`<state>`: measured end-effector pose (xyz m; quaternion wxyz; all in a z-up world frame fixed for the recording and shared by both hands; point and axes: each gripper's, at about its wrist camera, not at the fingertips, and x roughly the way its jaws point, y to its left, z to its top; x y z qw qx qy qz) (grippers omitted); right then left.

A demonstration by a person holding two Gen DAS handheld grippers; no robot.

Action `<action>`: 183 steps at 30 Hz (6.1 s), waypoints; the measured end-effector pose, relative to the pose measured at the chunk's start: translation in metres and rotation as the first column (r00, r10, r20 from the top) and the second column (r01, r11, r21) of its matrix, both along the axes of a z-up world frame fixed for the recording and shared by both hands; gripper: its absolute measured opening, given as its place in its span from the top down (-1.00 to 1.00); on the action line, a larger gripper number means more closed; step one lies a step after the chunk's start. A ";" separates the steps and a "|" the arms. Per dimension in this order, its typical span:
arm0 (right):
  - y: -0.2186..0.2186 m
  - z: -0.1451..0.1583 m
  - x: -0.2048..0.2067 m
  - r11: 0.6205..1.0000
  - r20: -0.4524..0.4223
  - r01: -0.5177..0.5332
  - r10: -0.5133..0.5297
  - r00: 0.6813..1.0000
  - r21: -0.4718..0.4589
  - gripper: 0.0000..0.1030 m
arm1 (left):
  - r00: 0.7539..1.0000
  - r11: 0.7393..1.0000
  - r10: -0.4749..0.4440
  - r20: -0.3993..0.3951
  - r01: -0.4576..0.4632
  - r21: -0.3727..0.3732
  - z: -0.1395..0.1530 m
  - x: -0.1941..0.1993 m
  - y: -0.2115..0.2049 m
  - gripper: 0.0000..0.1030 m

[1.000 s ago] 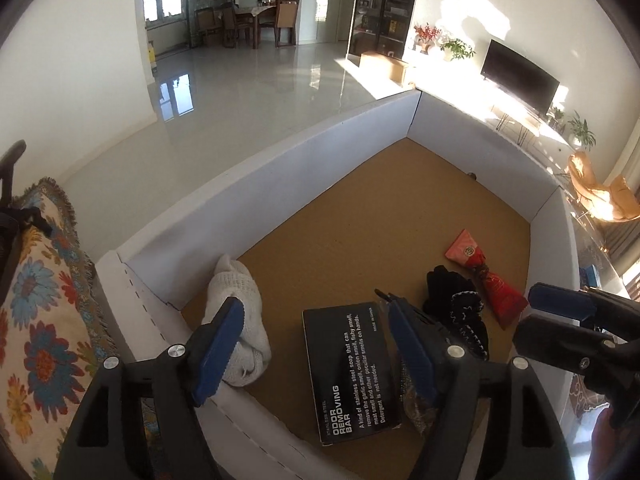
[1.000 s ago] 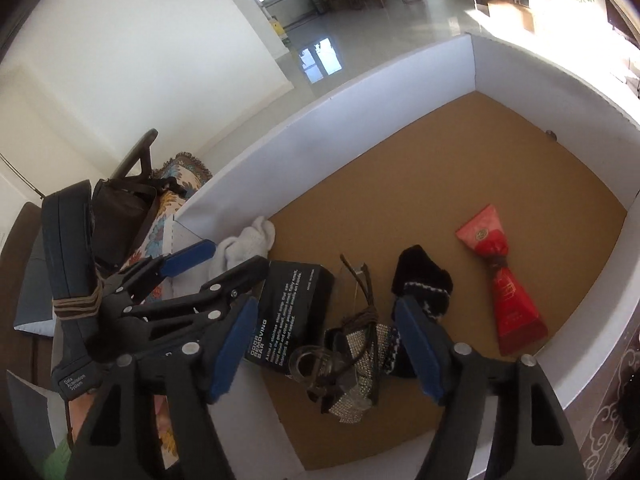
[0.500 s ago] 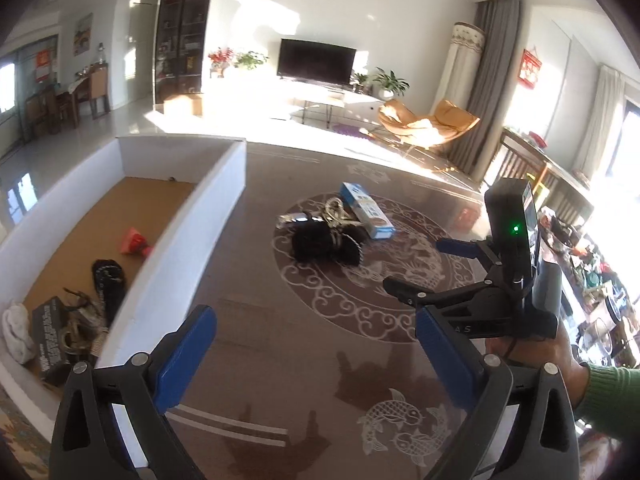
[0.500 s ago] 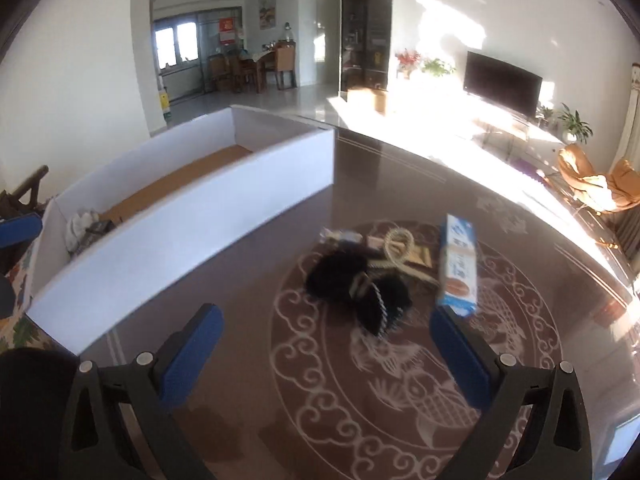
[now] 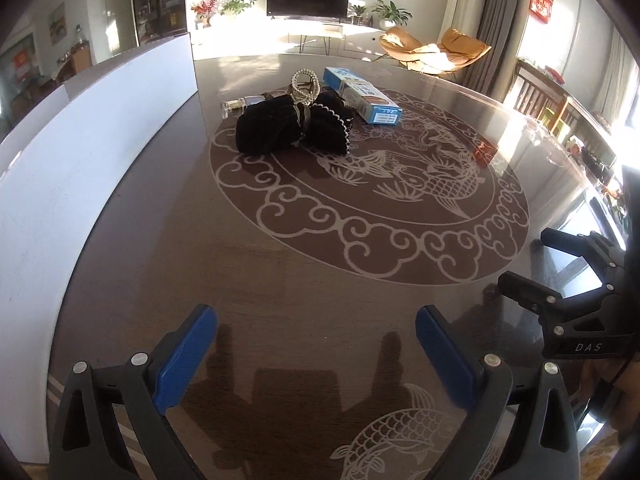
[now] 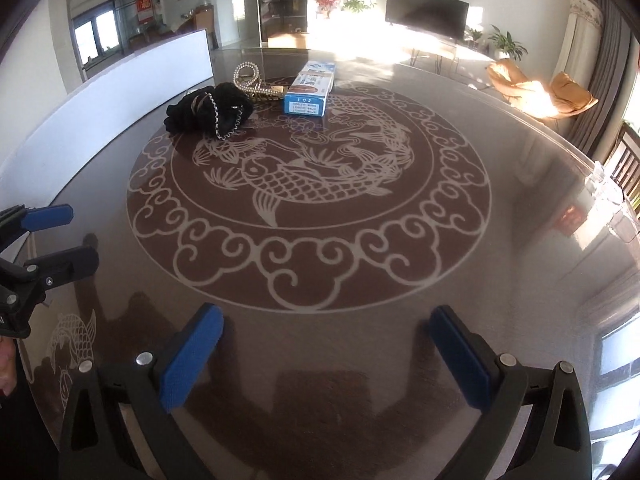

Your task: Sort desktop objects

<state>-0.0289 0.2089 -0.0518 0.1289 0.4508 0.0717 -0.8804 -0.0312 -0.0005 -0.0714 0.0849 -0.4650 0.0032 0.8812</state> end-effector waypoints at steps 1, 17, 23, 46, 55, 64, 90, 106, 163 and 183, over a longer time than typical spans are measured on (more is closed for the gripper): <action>0.001 -0.001 -0.001 1.000 0.000 0.011 -0.011 1.000 0.003 -1.00 | 1.000 1.000 0.009 0.005 -0.009 0.012 -0.002 -0.001 -0.003 -0.97; 0.002 -0.004 0.001 1.000 0.000 0.013 -0.013 1.000 0.003 -1.00 | 0.999 0.999 -0.026 0.034 0.027 -0.032 -0.008 -0.055 0.011 -1.00; 0.002 -0.004 0.001 1.000 0.000 0.013 -0.013 1.000 0.003 -1.00 | 0.988 0.984 0.151 -0.039 -0.146 0.101 0.028 -0.122 0.001 -1.00; 0.002 -0.004 0.001 1.000 0.000 0.013 -0.013 1.000 0.002 -1.00 | 0.974 0.975 0.221 0.044 -0.222 0.028 -0.003 -0.153 -0.030 -1.00; 0.002 -0.004 0.002 1.000 0.000 0.012 -0.012 1.000 0.002 -1.00 | 0.989 0.991 0.130 -0.065 -0.131 -0.021 0.001 -0.118 -0.043 0.24; 0.001 -0.004 0.001 1.000 0.000 0.012 -0.012 1.000 0.003 -1.00 | 0.990 0.993 0.115 -0.084 -0.115 0.005 -0.002 -0.053 -0.061 0.24; -0.064 0.006 -0.258 0.985 0.154 0.117 -0.097 0.983 -0.124 -0.72 | 0.990 0.993 0.112 -0.085 -0.115 -0.034 -0.003 -0.054 -0.054 0.23; -0.082 0.002 -0.078 0.978 0.079 -0.210 0.210 0.975 -0.005 0.20 | 0.992 0.995 0.093 -0.081 -0.089 0.052 0.000 -0.049 -0.059 0.23; 0.012 0.050 -0.027 0.994 0.084 -0.097 0.100 0.991 -0.043 0.14 | 0.985 1.000 0.006 -0.174 -0.005 0.004 0.074 0.008 -0.053 0.39; -0.306 0.198 -0.077 0.798 -0.094 -0.504 0.504 0.859 -0.329 0.14 | 0.891 0.889 0.442 -0.104 -0.451 -0.081 0.142 0.001 -0.318 0.39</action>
